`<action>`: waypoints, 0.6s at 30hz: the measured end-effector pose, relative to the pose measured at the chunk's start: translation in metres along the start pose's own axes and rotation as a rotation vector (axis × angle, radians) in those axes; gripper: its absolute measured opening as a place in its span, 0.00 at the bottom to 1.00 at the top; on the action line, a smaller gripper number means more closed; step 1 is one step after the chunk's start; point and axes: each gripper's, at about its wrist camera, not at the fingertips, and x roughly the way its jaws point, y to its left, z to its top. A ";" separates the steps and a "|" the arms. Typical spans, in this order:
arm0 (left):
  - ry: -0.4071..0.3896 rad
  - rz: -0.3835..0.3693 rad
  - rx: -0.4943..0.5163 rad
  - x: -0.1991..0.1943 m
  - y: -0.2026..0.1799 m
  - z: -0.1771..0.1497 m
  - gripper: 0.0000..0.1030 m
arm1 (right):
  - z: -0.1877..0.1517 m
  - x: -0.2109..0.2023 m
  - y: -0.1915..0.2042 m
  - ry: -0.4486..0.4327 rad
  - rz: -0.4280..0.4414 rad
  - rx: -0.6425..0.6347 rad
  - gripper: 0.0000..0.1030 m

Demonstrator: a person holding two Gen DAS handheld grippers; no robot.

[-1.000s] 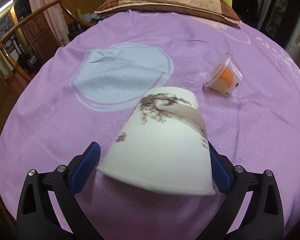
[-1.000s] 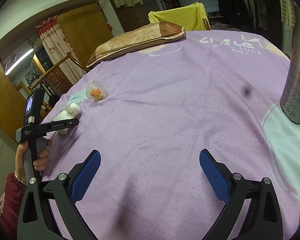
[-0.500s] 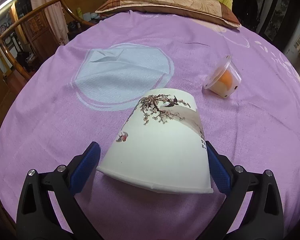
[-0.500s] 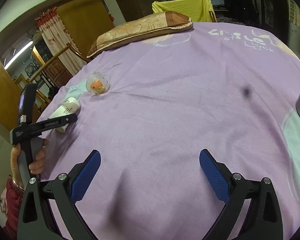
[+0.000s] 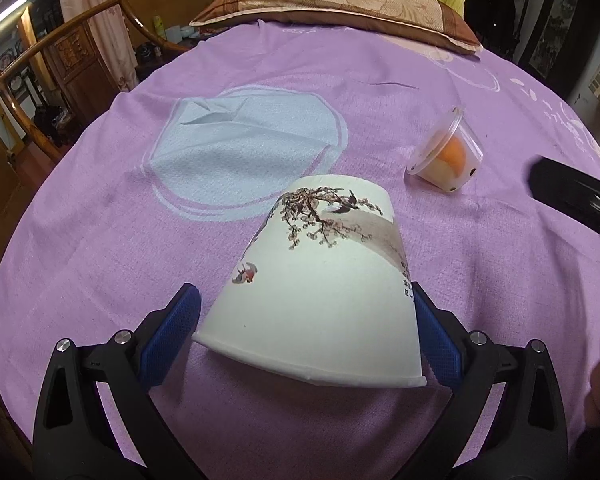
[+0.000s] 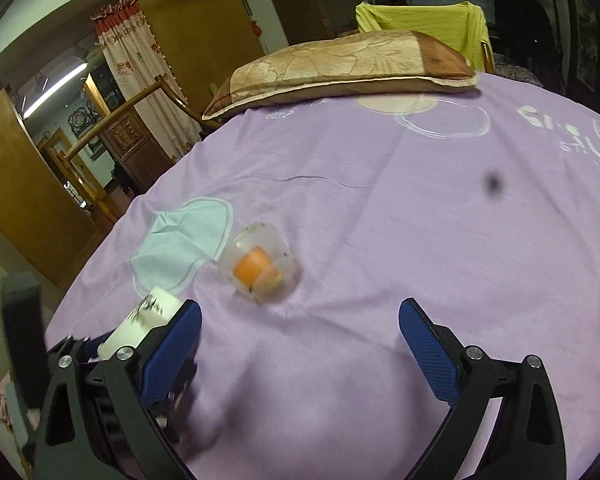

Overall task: Collect trash
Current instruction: 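Grasp the clear plastic cup with orange using the right tool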

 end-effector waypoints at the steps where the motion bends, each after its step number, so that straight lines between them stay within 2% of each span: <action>1: -0.002 -0.004 -0.003 -0.001 0.001 0.000 0.94 | 0.004 0.008 0.002 0.003 -0.001 -0.001 0.94; 9: -0.002 -0.010 -0.008 -0.001 0.002 0.000 0.94 | 0.025 0.041 0.010 0.015 0.063 0.050 0.93; 14: -0.002 -0.009 -0.007 -0.001 0.001 0.000 0.94 | 0.026 0.054 0.015 0.028 0.077 0.039 0.86; 15: -0.002 -0.009 -0.007 -0.001 0.001 0.000 0.94 | 0.025 0.057 0.015 0.031 0.081 0.038 0.81; 17: -0.002 -0.009 -0.007 -0.001 0.001 0.000 0.94 | 0.023 0.063 0.014 0.055 0.105 0.038 0.57; 18: -0.002 -0.009 -0.007 -0.001 0.001 0.000 0.94 | 0.023 0.065 0.013 0.067 0.134 0.042 0.54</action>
